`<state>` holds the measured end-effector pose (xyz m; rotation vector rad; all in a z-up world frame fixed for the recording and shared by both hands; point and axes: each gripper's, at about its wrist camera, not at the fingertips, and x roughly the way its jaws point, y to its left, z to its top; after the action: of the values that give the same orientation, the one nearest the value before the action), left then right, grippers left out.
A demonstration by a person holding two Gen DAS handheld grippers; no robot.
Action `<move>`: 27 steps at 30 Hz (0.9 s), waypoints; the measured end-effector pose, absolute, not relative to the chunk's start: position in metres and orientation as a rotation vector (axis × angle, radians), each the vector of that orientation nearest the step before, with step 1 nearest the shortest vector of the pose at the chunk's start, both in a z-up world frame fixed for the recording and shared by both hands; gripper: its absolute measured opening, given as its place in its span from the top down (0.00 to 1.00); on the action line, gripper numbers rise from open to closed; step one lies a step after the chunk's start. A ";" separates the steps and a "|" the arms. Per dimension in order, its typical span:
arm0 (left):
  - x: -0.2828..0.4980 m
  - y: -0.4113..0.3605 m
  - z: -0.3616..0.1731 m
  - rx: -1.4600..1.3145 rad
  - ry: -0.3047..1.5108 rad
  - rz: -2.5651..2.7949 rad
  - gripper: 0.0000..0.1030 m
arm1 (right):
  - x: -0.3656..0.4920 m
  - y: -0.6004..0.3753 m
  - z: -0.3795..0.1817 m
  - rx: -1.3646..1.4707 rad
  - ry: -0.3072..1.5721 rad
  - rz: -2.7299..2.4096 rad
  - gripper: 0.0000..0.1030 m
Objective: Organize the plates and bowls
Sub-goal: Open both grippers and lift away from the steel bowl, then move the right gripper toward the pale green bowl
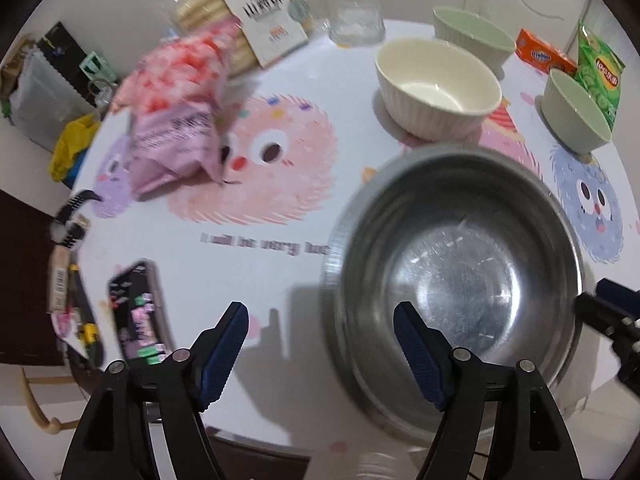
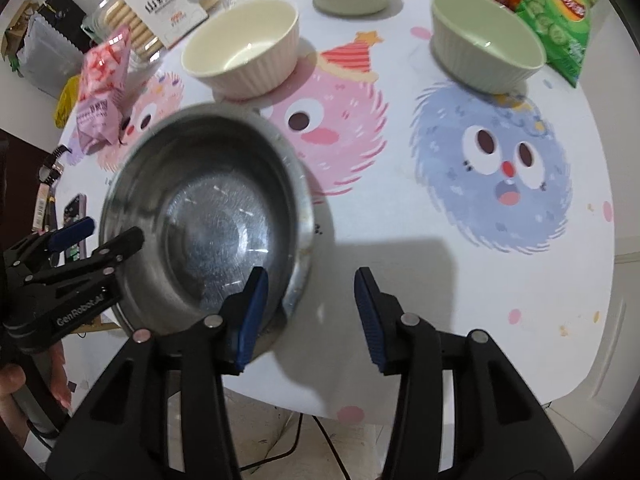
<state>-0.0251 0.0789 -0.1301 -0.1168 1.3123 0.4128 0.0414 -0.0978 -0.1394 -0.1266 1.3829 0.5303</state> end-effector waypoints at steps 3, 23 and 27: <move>-0.026 0.077 -0.109 -0.071 1.274 0.442 0.25 | 0.043 -0.113 -0.125 -0.100 1.349 0.527 0.55; 0.125 0.014 -0.063 0.045 1.233 0.114 0.25 | 0.130 -0.139 -0.066 0.060 1.237 0.395 0.54; 0.167 -0.004 -0.076 0.070 1.244 0.046 0.25 | 0.162 -0.152 -0.071 0.095 1.233 0.286 0.54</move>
<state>0.1670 -0.0043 -0.0759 0.0704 1.2440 0.0463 0.1623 -0.1524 -0.0714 0.0955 1.2332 0.2857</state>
